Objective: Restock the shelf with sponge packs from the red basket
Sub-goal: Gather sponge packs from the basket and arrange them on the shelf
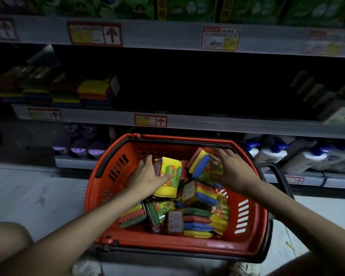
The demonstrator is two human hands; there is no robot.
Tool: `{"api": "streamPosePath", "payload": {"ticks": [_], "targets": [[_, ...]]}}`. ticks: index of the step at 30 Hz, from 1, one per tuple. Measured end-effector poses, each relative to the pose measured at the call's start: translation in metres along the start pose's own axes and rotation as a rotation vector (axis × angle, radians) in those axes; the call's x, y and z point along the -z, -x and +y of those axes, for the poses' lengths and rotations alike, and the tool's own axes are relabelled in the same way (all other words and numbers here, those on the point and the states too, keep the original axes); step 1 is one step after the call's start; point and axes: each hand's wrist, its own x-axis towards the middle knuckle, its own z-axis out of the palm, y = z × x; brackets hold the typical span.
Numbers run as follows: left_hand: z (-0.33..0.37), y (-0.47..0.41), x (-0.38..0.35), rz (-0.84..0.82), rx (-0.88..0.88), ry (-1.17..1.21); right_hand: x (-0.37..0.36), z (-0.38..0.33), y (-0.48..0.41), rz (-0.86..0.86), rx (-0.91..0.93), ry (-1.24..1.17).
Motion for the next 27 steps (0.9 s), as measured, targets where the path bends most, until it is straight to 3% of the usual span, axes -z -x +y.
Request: {"api": "streamPosePath", "payload": {"ticks": [4, 11, 13, 16, 21, 27], "targets": [[-0.002, -0.015, -0.012, -0.069, 0.102, 0.018, -0.007, 0.001, -0.005, -0.037, 0.002, -0.074], [0.000, -0.019, -0.013, -0.009, 0.076, 0.126, -0.013, -0.003, -0.007, -0.033, 0.005, -0.069], [-0.002, -0.014, -0.007, -0.025, 0.002, 0.149, -0.011, -0.007, -0.004, -0.013, -0.019, -0.037], [-0.001, -0.003, 0.005, 0.005, -0.198, 0.178, -0.005, -0.025, 0.005, 0.173, 0.051, -0.062], [0.011, 0.016, 0.028, 0.079, -0.436, 0.218, 0.011, -0.073, 0.020, 0.231, 0.229, -0.379], [0.026, 0.042, 0.042, 0.243, -0.540, 0.357, 0.010, -0.097, 0.021, 0.329, 0.178, -0.718]]}}
